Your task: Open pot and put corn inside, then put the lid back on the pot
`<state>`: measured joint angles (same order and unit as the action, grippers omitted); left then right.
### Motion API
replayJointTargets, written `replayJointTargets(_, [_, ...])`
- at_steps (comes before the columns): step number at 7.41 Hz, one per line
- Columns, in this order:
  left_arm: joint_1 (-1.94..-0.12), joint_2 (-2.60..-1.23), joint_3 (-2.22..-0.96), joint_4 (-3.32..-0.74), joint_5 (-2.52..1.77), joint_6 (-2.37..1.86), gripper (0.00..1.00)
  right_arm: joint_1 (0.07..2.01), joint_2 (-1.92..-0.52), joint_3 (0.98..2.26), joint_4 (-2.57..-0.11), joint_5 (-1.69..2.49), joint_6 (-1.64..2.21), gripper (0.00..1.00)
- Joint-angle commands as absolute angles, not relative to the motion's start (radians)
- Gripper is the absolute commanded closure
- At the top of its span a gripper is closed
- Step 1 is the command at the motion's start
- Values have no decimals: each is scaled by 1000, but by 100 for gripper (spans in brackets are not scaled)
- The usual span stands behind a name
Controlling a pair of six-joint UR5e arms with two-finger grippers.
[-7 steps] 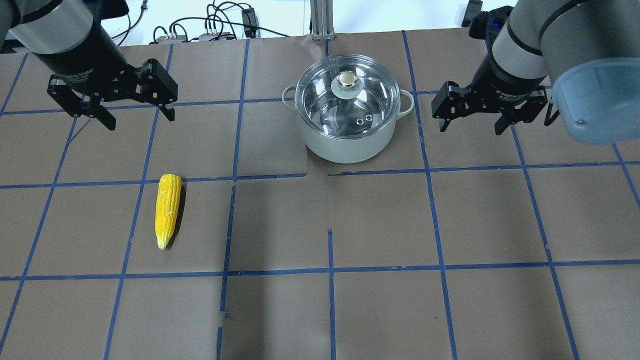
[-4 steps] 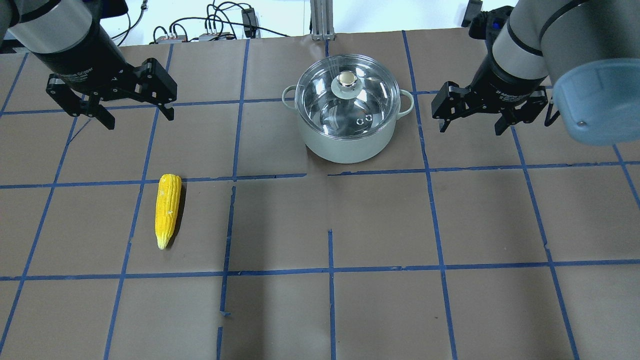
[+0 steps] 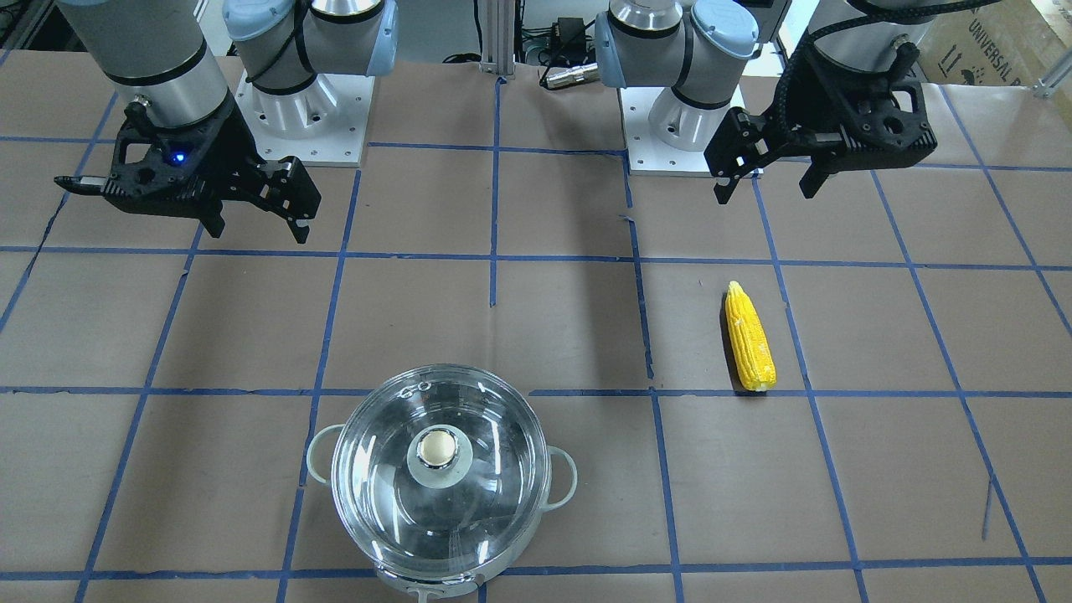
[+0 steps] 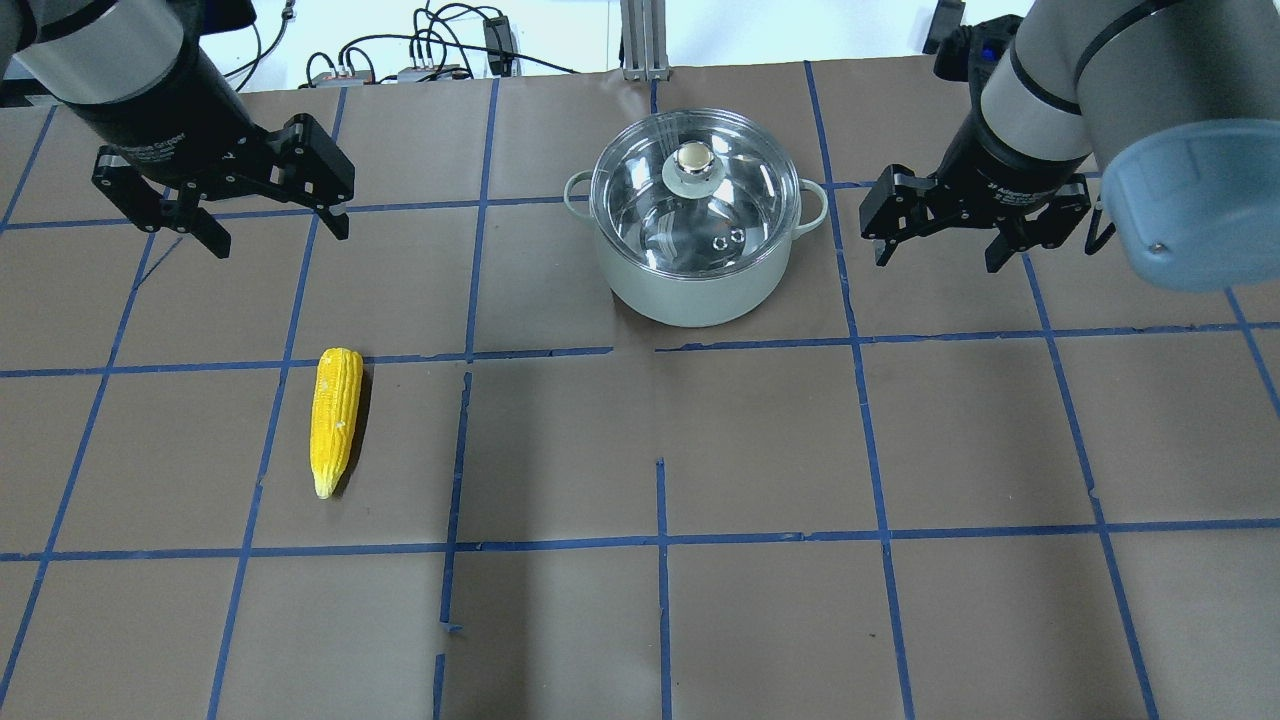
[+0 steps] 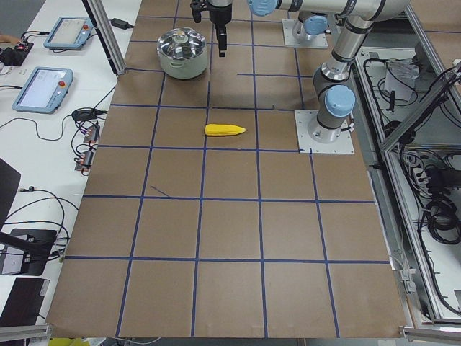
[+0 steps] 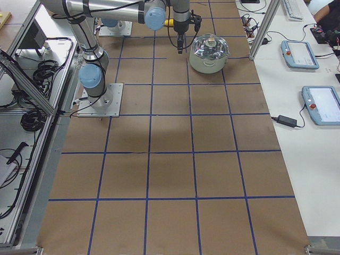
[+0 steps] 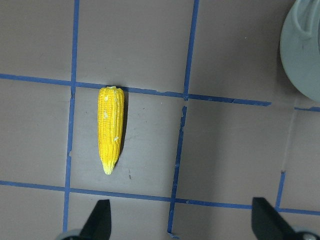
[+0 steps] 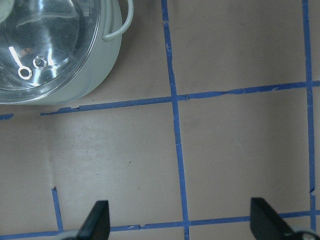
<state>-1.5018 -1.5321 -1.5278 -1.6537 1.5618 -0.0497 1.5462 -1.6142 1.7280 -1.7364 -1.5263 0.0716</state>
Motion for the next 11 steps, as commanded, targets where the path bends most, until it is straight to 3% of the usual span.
replayJointTargets(1, [-1502, -1534, -1534, -1652, 1563, -43, 0, 1545, -1612, 1724, -1738, -1517, 66, 0])
replayJointTargets(11, [-1502, -1545, -1534, -1646, 1572, -51, 0, 1539, -1615, 1729, -1796, -1525, 86, 0])
